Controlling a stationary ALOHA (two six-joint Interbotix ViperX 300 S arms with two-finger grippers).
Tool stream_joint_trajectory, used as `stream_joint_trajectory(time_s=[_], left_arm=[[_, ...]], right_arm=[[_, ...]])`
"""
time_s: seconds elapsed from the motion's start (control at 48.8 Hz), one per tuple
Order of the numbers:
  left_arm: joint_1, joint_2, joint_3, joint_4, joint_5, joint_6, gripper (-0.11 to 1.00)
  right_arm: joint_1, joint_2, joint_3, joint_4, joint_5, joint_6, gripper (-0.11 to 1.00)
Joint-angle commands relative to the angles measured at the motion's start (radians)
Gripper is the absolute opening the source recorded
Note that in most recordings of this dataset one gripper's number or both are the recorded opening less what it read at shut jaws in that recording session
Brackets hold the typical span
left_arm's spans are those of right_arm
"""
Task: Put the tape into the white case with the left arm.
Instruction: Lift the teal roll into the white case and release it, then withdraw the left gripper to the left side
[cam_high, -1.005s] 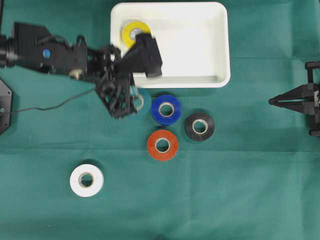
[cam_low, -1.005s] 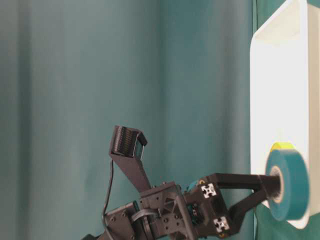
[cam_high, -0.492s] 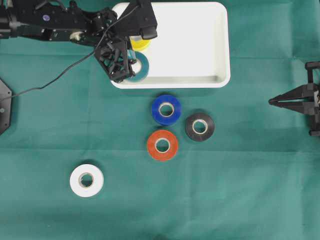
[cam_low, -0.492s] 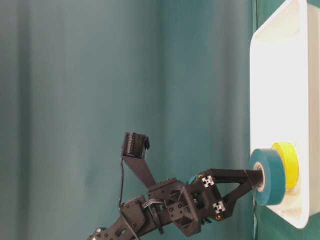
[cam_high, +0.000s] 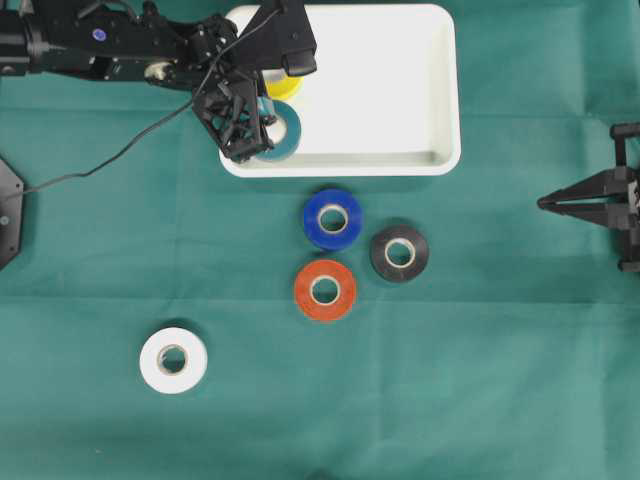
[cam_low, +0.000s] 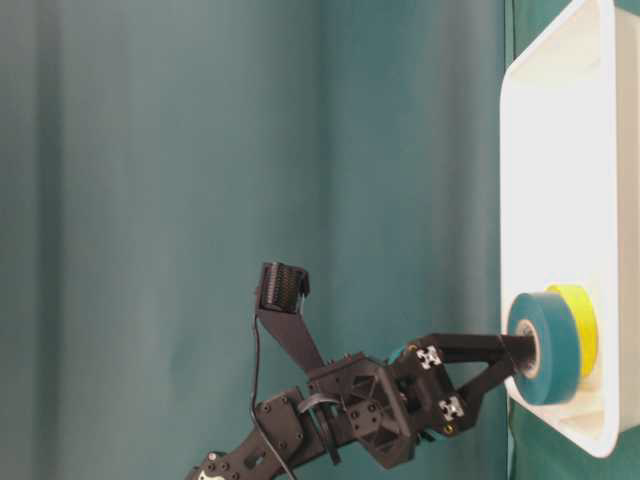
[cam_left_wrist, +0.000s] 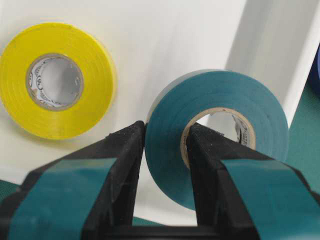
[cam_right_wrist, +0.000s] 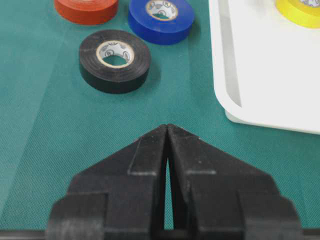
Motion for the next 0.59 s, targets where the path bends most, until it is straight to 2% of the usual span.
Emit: stream_joint_trajectory(time_s=[0.0, 0.103, 0.267, 0.328, 0.574], left_arm=[[0.002, -0.014, -0.002, 0.002, -0.009, 0.002, 0.25], [0.002, -0.015, 0.009, 0.002, -0.018, 0.006, 0.29], [0.002, -0.018, 0.02, 0.002, -0.023, 0.008, 0.78], [0.002, -0.02, 0.02, 0.002, -0.026, 0.006, 0.9], [0.0, -0.026, 0.021, 0.002, -0.028, 0.006, 0.89]], right_arm=[[-0.002, 0.005, -0.009, 0.0, -0.009, 0.003, -0.09], [-0.002, 0.006, -0.009, 0.0, -0.011, 0.003, -0.09], [-0.002, 0.005, -0.009, 0.0, -0.011, 0.003, -0.09], [-0.002, 0.005, -0.009, 0.0, -0.011, 0.003, -0.09], [-0.002, 0.005, -0.009, 0.0, -0.011, 0.003, -0.09]])
